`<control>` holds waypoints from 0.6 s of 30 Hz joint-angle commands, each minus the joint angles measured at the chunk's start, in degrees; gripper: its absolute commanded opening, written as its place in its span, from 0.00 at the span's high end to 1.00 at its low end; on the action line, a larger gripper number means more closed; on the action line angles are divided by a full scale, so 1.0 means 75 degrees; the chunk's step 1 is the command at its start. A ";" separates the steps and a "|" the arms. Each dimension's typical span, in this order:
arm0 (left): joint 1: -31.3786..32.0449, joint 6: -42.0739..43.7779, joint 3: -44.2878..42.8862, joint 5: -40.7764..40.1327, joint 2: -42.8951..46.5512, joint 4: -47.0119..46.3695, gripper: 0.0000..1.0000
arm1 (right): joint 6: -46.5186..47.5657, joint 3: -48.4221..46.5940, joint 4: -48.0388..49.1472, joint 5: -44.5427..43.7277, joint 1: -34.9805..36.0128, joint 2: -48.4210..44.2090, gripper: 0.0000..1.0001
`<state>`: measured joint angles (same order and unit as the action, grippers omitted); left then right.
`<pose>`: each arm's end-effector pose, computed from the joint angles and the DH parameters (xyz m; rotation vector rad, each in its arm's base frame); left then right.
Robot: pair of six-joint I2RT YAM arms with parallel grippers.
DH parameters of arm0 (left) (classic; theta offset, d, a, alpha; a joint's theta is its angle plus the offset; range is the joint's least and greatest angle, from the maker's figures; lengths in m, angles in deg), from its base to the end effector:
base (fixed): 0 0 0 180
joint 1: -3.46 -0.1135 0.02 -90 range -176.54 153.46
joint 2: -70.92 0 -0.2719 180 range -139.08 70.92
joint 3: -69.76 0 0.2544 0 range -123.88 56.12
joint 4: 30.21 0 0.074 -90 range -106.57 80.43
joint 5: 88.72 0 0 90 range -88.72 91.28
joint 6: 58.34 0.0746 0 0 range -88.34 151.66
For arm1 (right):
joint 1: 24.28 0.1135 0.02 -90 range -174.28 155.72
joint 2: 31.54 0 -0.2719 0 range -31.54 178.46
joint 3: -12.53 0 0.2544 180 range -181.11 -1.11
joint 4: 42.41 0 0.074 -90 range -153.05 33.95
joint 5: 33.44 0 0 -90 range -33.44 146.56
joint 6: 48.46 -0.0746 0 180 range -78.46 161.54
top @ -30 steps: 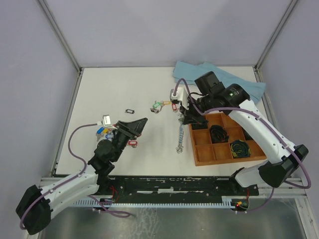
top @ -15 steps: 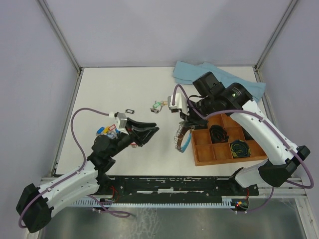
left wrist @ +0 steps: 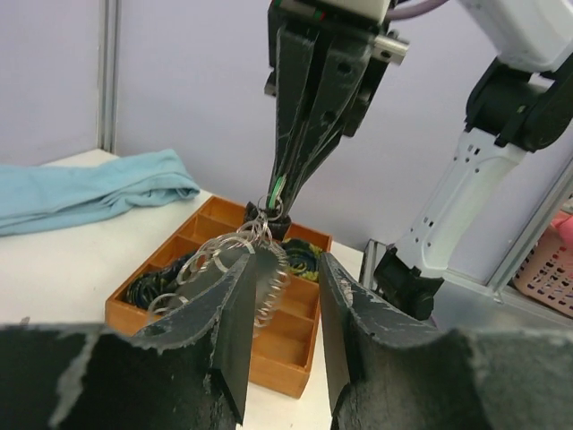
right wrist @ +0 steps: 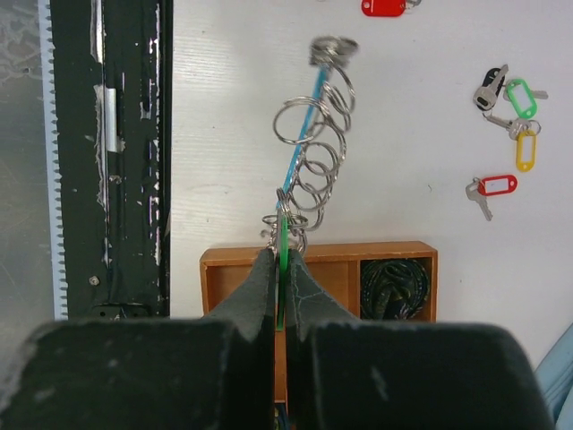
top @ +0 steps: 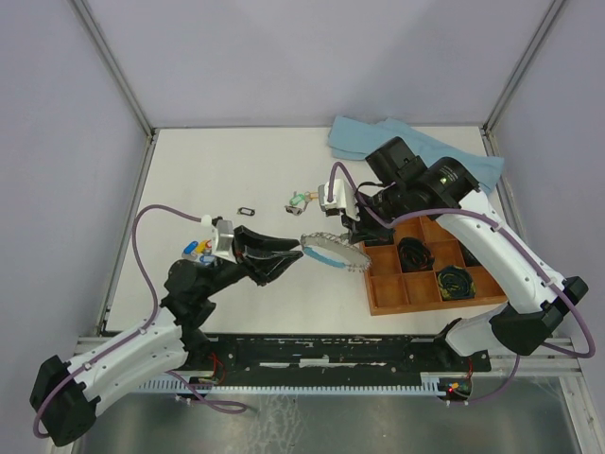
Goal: Remove the keys from the keyring
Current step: Pick up the key from the keyring, then remove the key from the keyring.
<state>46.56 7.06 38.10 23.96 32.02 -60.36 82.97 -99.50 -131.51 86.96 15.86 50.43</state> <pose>0.1208 -0.1524 0.3078 0.5726 1.1699 -1.2551 0.1846 0.2051 0.3915 -1.7887 1.7832 0.6764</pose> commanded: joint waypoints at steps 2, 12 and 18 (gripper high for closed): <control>-0.0018 -0.0395 -0.0407 0.0155 0.0247 -0.0124 0.58 | 0.0088 -0.0053 0.0124 0.0361 0.0024 -0.0173 0.99; 0.0496 -0.0131 -0.0284 0.0538 -0.0815 -0.1330 0.59 | 0.0030 -0.0047 0.0125 0.0448 0.0021 -0.0184 0.99; 0.0857 0.1879 -0.0263 0.0707 -0.1404 -0.1518 0.58 | 0.0068 -0.0064 0.0067 0.0611 0.0018 -0.0167 0.99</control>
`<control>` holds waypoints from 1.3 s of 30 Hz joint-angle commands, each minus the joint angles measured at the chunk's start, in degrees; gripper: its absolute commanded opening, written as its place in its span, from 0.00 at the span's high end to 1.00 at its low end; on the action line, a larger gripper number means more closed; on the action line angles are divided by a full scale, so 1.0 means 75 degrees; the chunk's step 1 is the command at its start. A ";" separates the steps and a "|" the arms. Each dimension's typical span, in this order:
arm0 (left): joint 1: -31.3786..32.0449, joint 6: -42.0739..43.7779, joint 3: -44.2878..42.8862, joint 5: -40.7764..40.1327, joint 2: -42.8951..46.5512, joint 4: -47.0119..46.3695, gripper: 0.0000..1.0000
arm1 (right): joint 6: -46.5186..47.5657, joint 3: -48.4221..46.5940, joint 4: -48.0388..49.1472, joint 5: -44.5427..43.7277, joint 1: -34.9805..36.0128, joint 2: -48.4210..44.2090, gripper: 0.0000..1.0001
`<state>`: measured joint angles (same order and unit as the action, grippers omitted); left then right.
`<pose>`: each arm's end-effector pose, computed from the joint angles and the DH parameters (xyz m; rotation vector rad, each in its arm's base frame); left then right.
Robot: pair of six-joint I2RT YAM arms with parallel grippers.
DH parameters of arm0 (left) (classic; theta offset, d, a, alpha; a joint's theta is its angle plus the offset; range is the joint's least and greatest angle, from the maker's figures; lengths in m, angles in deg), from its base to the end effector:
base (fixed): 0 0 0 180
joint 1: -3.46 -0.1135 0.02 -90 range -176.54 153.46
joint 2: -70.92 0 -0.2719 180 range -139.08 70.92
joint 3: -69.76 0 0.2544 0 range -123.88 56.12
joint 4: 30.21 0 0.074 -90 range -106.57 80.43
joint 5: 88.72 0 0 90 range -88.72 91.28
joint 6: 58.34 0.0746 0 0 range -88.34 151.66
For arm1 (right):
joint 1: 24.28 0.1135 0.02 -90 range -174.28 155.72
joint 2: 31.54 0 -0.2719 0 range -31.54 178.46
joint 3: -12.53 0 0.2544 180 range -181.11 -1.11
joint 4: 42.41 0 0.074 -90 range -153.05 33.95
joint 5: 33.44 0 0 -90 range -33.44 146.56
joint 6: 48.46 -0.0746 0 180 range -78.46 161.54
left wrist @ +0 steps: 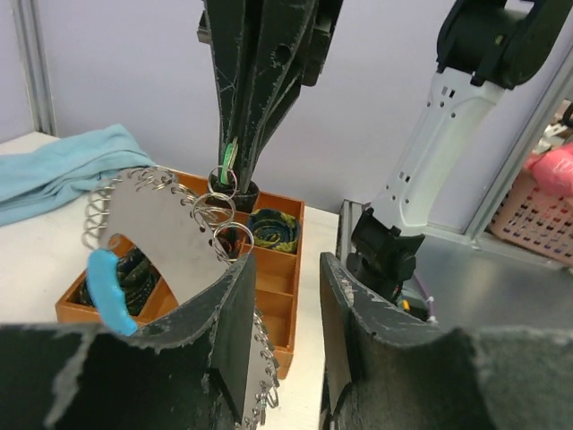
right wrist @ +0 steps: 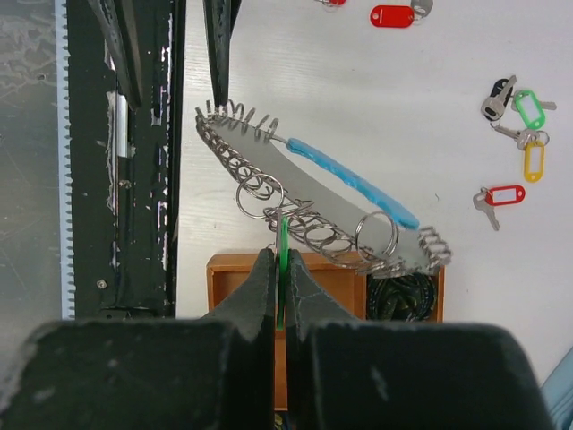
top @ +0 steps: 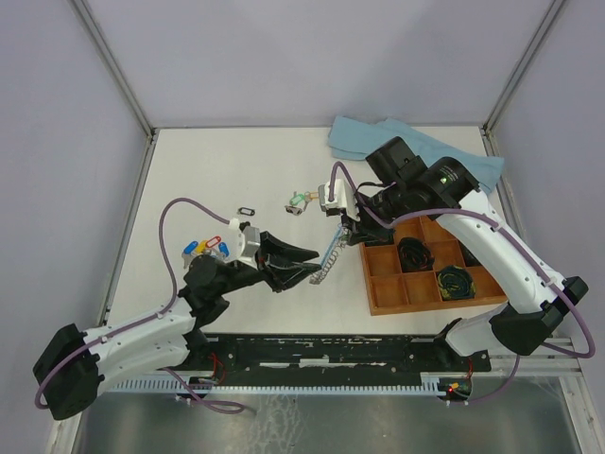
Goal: Remove the keys from the keyring
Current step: Remove the key from the keyring.
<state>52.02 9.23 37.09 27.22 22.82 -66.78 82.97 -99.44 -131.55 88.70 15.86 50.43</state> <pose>0.1180 -0.1829 0.2991 0.7124 1.1564 -1.3320 0.1829 0.2061 0.3922 -1.7913 1.7707 0.7154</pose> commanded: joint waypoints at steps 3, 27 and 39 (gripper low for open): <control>0.0132 0.2395 -0.0176 -0.0024 -0.0273 -0.0381 0.58 | 0.0097 -0.0080 0.0040 0.0457 0.0015 -0.0162 0.99; 0.0118 0.2332 -0.0823 0.0319 -0.1722 -0.0955 0.72 | 0.0428 -0.0028 -0.0204 0.0962 0.0023 -0.0220 0.99; 0.0132 0.1592 -0.1004 0.0503 -0.2350 -0.1656 0.73 | 0.0474 0.0032 -0.0221 0.1109 0.0022 -0.0214 0.99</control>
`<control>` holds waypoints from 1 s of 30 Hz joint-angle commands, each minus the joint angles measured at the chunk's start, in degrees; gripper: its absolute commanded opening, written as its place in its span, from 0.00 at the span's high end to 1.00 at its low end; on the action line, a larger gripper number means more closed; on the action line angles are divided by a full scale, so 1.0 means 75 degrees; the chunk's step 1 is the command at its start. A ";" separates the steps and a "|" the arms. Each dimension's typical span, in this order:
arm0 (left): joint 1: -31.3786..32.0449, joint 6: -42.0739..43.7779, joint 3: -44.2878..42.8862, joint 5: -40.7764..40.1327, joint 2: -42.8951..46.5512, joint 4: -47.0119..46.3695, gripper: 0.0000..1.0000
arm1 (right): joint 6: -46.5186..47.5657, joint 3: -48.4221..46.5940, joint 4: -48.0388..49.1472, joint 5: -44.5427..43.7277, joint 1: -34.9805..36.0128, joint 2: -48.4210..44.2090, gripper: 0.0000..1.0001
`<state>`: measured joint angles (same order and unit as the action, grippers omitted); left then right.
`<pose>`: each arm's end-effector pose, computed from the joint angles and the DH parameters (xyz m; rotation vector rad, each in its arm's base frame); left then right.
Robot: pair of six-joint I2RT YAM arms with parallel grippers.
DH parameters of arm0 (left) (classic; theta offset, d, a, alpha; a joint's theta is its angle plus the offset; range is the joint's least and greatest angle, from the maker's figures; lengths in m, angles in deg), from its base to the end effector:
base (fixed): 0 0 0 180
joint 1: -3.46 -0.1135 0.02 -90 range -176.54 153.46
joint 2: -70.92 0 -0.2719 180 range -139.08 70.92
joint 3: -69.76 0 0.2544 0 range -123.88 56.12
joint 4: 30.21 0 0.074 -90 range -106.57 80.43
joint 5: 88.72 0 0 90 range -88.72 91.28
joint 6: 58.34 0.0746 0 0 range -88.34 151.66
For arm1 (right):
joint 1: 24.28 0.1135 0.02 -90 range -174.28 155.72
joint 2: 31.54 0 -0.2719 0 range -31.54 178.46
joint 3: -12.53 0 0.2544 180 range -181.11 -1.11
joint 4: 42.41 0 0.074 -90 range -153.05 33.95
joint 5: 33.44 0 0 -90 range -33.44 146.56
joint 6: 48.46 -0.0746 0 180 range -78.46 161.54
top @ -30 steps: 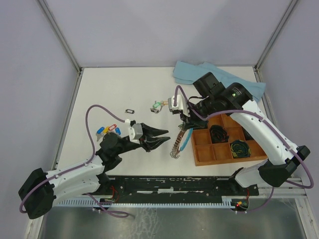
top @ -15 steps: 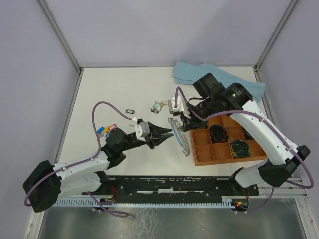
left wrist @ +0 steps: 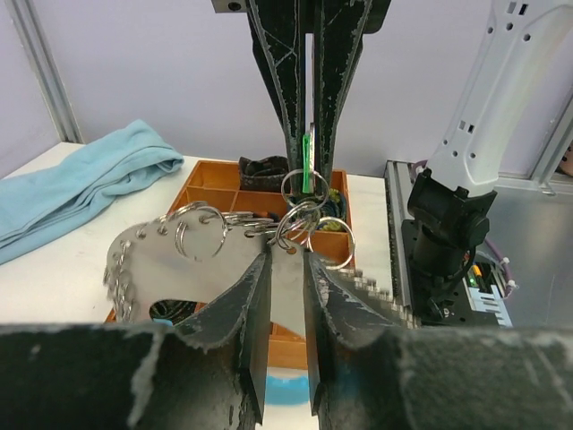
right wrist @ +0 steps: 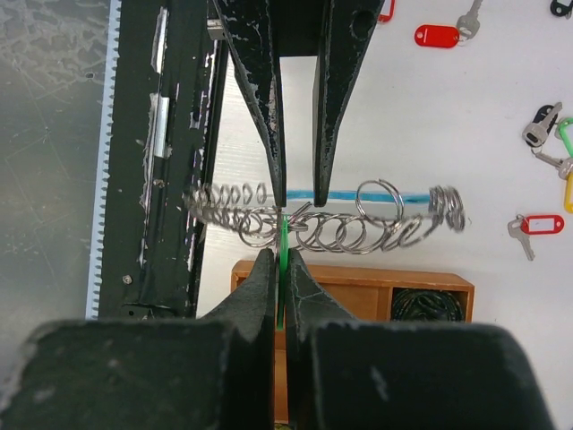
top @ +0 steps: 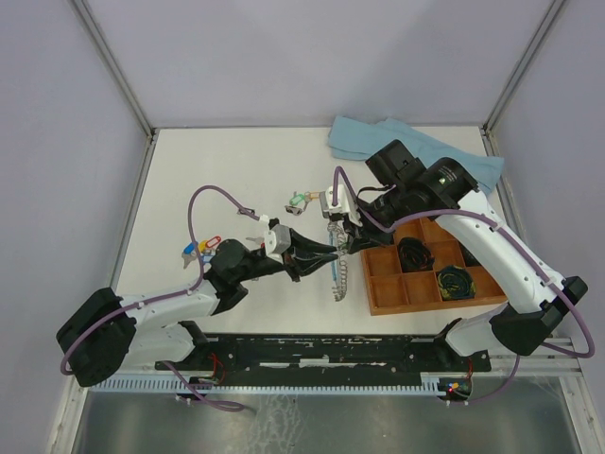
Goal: Remove the keys from the keyring
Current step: Remove the key from the keyring.
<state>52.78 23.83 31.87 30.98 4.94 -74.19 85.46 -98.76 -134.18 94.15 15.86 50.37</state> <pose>0.1462 -0.2268 0.2801 0.9203 1.0932 -1.1681 0.1733 0.2057 0.3895 -1.8446 1.7316 0.8371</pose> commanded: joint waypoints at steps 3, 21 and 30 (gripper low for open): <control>0.0032 -0.0361 -0.0305 -0.0030 0.0056 -0.0695 0.72 | 0.0157 -0.0059 0.0102 0.0452 0.0023 -0.0187 0.99; 0.0045 -0.0435 -0.0443 0.0782 -0.0102 -0.0879 0.70 | 0.0242 -0.0084 0.0034 0.0596 0.0020 -0.0131 0.99; 0.0045 -0.0525 -0.0458 0.0993 -0.0180 -0.0929 0.72 | 0.0238 -0.0076 0.0014 0.0602 0.0020 -0.0143 0.99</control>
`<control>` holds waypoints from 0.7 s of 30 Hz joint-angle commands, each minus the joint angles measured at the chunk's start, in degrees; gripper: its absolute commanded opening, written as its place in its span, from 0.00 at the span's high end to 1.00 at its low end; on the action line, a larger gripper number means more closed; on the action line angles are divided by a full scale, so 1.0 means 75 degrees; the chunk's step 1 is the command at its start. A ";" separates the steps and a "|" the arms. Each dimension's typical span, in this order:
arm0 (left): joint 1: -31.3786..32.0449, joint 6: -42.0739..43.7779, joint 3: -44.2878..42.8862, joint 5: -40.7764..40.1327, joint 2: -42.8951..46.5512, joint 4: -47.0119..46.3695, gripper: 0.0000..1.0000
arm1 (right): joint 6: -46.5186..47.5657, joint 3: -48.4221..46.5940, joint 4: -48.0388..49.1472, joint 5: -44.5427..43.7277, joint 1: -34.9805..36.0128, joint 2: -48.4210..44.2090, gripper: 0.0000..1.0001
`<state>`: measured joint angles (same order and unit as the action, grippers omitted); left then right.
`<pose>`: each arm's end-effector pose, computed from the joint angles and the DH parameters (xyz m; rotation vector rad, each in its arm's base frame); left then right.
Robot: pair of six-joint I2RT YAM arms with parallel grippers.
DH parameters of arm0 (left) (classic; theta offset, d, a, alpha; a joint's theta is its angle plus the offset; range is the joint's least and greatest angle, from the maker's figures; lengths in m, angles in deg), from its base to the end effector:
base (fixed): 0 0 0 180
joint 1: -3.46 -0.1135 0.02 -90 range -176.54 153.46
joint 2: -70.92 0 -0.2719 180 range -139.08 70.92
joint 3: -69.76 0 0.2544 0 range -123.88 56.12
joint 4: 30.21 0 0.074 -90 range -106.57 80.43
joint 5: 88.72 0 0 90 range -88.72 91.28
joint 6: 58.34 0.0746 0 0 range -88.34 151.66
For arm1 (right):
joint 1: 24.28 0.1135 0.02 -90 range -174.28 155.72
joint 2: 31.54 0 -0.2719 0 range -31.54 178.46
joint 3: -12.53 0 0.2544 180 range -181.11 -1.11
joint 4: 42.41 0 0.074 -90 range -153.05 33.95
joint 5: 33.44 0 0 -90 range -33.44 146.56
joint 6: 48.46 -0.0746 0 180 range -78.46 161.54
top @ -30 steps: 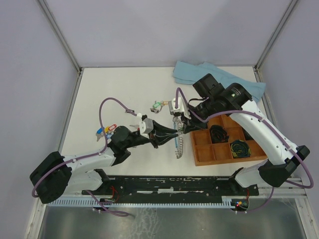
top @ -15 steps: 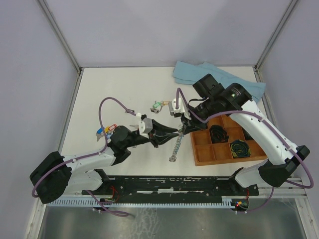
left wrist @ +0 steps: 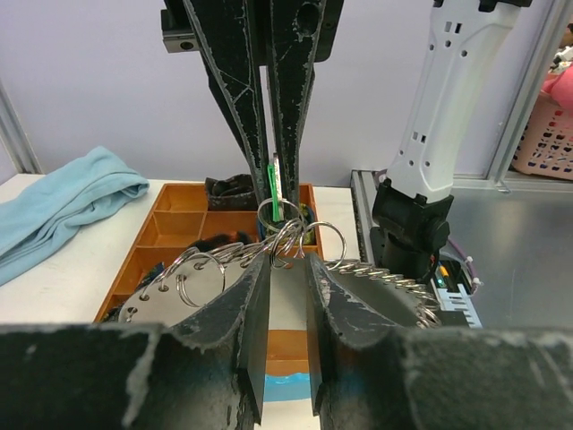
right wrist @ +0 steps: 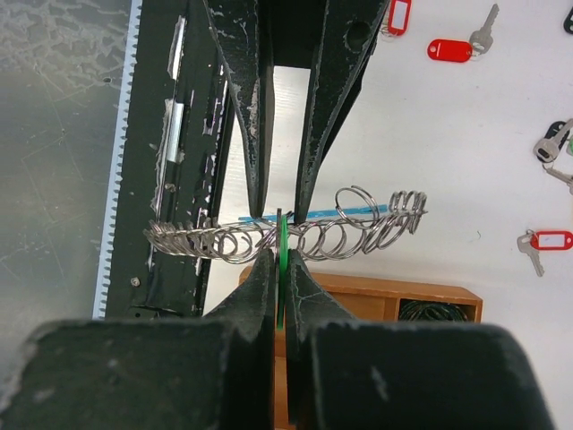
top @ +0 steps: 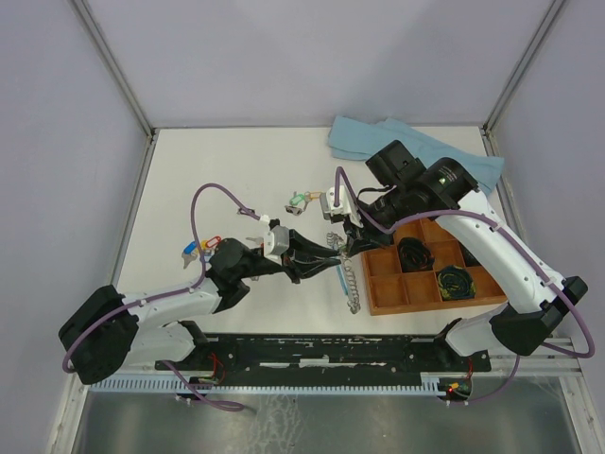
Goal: Remove the keys from the keyring
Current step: Remove the key from the keyring.
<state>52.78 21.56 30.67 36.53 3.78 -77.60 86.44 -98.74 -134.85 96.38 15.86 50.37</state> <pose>0.1409 -0.2299 0.2891 0.9728 1.0162 -1.2518 0.1702 0.2060 0.3904 -1.8586 1.7046 0.8843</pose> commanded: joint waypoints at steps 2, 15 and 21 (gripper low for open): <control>0.0044 -0.0231 -0.0297 0.0210 -0.0026 -0.0459 0.72 | 0.0117 -0.0053 0.0121 0.0306 0.0015 -0.0140 0.99; 0.0056 -0.0215 -0.0344 0.0073 0.0030 -0.0277 0.78 | 0.0118 -0.0026 0.0130 0.0230 0.0024 -0.0148 0.99; 0.0057 -0.0122 -0.0274 0.0041 0.0123 -0.0148 0.82 | 0.0105 -0.0034 0.0138 0.0153 0.0026 -0.0163 0.99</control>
<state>52.78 20.83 30.34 37.18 3.78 -77.82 86.44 -98.69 -134.96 96.62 15.86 50.37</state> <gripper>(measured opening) 0.185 0.034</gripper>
